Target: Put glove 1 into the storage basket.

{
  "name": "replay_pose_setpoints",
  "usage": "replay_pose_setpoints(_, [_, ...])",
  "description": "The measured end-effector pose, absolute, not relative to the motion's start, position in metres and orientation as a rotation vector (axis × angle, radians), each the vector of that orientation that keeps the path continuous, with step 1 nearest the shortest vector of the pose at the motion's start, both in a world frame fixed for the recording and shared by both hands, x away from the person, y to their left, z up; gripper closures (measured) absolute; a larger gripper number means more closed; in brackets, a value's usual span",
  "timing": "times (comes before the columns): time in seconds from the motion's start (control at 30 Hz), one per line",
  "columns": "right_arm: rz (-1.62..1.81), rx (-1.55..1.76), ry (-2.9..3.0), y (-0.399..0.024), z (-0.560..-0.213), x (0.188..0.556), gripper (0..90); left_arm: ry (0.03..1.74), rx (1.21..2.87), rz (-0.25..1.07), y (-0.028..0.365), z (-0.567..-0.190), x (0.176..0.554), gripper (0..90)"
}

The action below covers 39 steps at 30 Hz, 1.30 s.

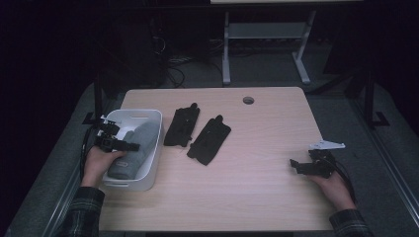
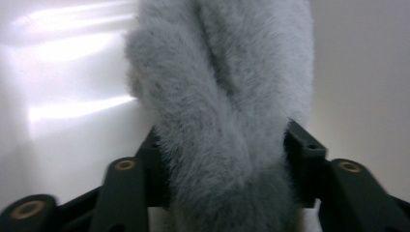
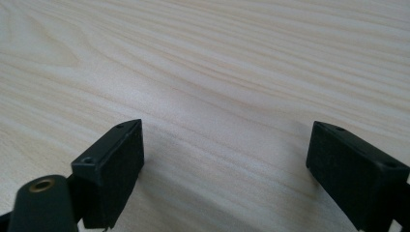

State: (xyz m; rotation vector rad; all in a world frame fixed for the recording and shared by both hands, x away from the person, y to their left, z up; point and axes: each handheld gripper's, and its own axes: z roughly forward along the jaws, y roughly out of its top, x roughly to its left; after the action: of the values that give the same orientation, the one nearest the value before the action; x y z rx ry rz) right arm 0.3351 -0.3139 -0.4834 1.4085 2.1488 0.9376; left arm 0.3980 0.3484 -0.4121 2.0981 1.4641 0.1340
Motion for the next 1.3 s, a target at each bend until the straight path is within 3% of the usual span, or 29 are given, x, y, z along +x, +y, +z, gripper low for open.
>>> replay_pose_setpoints(0.17, [0.939,1.409,2.15,-0.314,-0.483,0.335,13.1,1.457,2.077,0.201,0.352,-0.406,0.396,37.4])
replay_pose_setpoints(0.27, [0.94,1.409,2.15,-0.314,-0.483,0.335,13.1,1.463,2.058,0.227,0.355,-0.401,0.395,26.2])
replay_pose_setpoints(0.37, [0.94,1.406,2.15,-0.314,-0.483,0.335,13.1,1.443,2.043,0.262,0.357,-0.391,0.393,20.3])
replay_pose_setpoints(0.5, [0.938,1.414,2.15,-0.313,-0.483,0.335,13.0,1.417,2.025,0.297,0.356,-0.379,0.388,17.3])
replay_pose_setpoints(0.93, [0.94,1.416,2.151,-0.313,-0.483,0.335,13.1,1.192,2.012,0.28,0.308,-0.348,0.382,20.0])
replay_pose_setpoints(1.13, [0.94,1.415,2.151,-0.313,-0.483,0.335,13.1,1.105,2.009,0.265,0.281,-0.342,0.382,27.1])
replay_pose_setpoints(1.23, [0.941,1.415,2.151,-0.313,-0.483,0.335,13.1,1.069,1.997,0.277,0.264,-0.34,0.382,33.4])
replay_pose_setpoints(1.3, [0.942,1.415,2.152,-0.313,-0.483,0.335,13.1,1.042,1.995,0.282,0.253,-0.339,0.382,42.9])
